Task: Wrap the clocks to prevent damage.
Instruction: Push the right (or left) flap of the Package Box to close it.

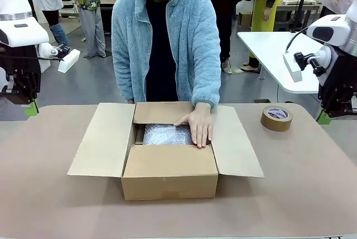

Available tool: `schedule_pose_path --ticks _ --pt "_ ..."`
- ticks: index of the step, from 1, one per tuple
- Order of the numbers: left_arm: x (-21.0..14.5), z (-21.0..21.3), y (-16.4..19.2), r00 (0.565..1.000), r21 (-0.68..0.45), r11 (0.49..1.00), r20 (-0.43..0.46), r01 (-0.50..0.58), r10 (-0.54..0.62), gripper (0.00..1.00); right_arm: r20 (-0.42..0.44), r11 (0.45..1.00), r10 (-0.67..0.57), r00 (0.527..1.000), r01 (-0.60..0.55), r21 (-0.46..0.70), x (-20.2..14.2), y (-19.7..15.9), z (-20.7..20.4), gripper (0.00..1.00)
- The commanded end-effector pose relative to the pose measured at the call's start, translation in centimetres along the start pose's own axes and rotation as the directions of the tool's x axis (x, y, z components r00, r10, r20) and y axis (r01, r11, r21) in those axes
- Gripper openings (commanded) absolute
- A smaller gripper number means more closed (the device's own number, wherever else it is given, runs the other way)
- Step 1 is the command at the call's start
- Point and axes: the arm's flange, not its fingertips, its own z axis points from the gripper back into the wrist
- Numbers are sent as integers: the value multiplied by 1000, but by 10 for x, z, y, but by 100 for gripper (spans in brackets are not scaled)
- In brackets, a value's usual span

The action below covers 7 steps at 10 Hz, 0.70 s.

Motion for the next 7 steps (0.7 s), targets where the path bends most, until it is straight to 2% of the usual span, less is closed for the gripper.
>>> schedule_pose_path --ticks 1,2,3,4,5,6,7 --pt "-2 2 -1 1000 3 1000 -10 0 0 0 6 1000 9 1000 -9 5 0 2 -2 1" --pt "0 0 0 1000 0 1000 0 0 0 0 6 1000 9 1000 -9 5 0 2 -2 1" --pt "-17 -2 16 987 5 999 159 -35 34 0 6 1000 9 1000 -9 5 0 2 -2 1" --pt "-40 -17 26 921 -42 999 389 -6 22 0 6 1000 9 1000 -9 5 0 2 -2 1" --pt "-62 -30 39 842 -87 996 539 23 27 0 6 1000 9 1000 -9 5 0 2 -2 1" --pt "-82 -49 48 783 -149 987 621 56 49 0 6 1000 9 1000 -9 5 0 2 -2 1" --pt "-94 -73 49 761 -163 986 645 44 73 0 6 1000 9 1000 -9 5 0 2 -2 1"
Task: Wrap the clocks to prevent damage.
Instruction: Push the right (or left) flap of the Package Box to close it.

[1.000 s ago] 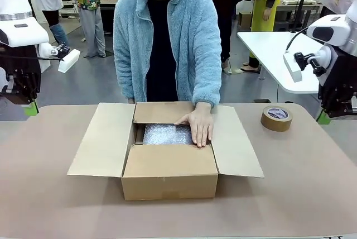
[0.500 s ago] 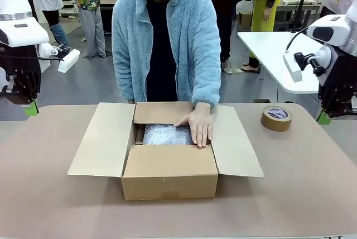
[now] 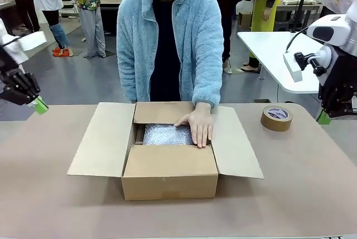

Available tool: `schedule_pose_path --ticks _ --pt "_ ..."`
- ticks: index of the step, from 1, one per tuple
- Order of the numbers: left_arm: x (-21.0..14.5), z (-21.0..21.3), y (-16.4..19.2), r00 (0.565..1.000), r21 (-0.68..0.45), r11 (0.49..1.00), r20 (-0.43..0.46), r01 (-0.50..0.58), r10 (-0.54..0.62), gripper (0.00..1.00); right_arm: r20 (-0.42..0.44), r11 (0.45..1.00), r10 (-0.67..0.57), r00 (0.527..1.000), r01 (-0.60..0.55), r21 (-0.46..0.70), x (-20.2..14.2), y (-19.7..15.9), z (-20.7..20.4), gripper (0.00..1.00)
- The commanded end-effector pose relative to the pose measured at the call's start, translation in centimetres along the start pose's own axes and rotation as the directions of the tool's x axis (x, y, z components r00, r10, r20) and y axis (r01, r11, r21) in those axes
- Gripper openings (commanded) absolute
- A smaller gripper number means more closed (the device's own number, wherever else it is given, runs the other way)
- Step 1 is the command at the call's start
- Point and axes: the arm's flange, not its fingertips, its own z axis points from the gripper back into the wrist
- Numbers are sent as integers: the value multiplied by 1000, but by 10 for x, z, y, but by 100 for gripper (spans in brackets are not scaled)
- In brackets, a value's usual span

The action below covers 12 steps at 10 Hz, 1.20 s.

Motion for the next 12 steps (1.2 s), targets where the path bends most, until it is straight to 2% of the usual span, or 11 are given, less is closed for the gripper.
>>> schedule_pose_path --ticks 1,2,4,5,6,7,11,12 --pt "-34 -29 9 994 -118 992 103 32 -19 0 7 1000 9 1000 -9 7 0 2 -3 1" --pt "-45 -42 14 992 -98 991 98 93 -84 0 7 1000 9 1000 -9 7 0 2 -3 1" --pt "-50 -77 3 973 -20 973 -14 228 -229 0 7 1000 9 1000 -9 7 0 2 -3 1" --pt "-44 -76 3 967 -3 968 -42 252 -252 0 7 1000 9 1000 -9 7 0 2 -3 1" --pt "-34 -66 -1 972 39 975 -90 220 -216 0 7 1000 9 1000 -9 7 0 2 -3 1" --pt "-49 -77 8 979 -63 977 7 204 -204 0 7 1000 9 1000 -9 7 0 2 -3 1" --pt "-49 -77 8 979 -63 977 7 204 -204 0 7 1000 9 1000 -9 7 0 2 -3 1" --pt "-47 -79 7 978 -59 977 -22 205 -206 0 7 1000 9 1000 -9 7 0 2 -3 1"
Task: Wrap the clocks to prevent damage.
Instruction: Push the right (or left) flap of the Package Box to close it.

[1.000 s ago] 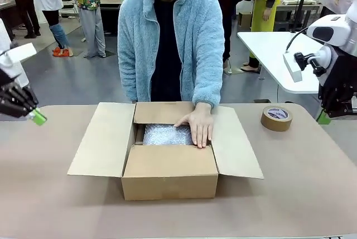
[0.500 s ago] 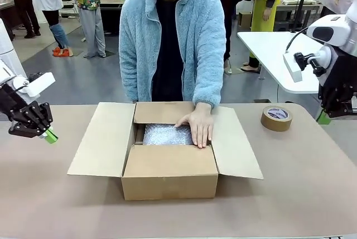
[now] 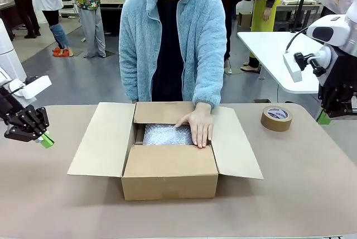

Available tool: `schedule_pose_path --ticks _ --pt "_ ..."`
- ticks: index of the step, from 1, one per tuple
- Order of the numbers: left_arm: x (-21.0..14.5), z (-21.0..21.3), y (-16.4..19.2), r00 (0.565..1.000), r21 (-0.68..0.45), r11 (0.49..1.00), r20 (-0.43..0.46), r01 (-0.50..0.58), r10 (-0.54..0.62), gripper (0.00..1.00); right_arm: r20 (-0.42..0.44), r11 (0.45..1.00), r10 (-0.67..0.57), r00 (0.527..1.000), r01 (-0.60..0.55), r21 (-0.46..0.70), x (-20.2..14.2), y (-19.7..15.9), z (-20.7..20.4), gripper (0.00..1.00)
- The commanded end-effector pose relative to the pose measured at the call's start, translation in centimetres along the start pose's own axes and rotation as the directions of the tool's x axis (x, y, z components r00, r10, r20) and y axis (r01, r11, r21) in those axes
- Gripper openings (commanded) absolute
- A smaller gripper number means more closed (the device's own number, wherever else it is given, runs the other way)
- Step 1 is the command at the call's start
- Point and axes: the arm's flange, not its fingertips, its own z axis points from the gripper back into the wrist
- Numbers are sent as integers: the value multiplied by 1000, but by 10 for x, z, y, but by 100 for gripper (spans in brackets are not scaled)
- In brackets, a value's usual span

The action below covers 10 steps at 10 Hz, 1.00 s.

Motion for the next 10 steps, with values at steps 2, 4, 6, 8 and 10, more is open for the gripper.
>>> schedule_pose_path --ticks 2,4,6,8,10 --pt "-17 -29 31 987 52 999 156 17 -25 0 7 1000 8 1000 -8 7 0 2 -3 1" --pt "-35 -59 36 963 71 997 265 28 -46 0 7 1000 8 1000 -8 7 0 2 -3 1" --pt "-48 -90 41 944 106 994 328 11 -45 0 7 1000 8 1000 -8 7 0 2 -3 1" --pt "-57 -114 54 885 13 997 459 81 -78 0 7 1000 8 1000 -8 7 0 2 -3 1" --pt "-68 -132 60 763 -24 998 646 58 -29 0 7 1000 8 1000 -8 7 0 2 -3 1"
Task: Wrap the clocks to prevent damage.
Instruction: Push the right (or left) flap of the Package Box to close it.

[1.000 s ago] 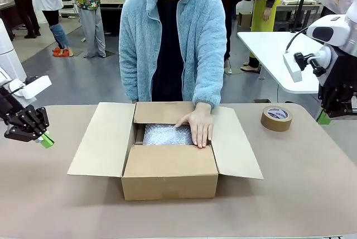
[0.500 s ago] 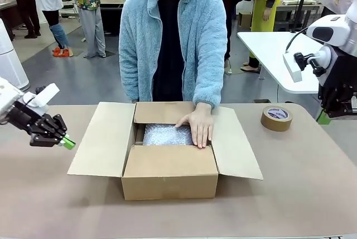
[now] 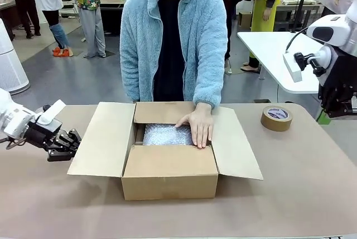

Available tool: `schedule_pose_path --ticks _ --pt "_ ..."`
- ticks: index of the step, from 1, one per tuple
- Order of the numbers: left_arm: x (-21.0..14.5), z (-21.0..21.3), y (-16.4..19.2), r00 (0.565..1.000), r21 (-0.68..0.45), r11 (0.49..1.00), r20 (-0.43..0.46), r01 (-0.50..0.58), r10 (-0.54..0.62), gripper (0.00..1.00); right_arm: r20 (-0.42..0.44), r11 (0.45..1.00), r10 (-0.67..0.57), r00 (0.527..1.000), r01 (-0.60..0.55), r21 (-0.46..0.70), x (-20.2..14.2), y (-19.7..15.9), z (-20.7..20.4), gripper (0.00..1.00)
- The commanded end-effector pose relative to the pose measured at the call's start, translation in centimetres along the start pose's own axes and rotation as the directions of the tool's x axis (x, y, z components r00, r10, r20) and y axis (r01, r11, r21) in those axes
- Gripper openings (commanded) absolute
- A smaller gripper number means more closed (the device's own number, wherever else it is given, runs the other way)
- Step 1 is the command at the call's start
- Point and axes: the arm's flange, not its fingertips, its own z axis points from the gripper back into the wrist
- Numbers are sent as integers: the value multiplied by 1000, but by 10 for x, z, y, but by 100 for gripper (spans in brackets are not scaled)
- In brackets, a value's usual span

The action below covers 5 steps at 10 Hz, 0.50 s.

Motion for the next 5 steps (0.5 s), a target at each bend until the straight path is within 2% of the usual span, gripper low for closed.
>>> schedule_pose_path --ticks 1,3,5 --pt "-12 3 21 979 -16 1000 202 -7 10 0 8 1000 8 1000 -8 7 0 2 -3 1" --pt "-12 -5 18 959 19 1000 283 -14 8 0 8 1000 8 1000 -8 7 0 2 -3 1" --pt "11 -13 21 948 43 999 318 17 -30 0 8 1000 8 1000 -8 7 0 2 -3 1"
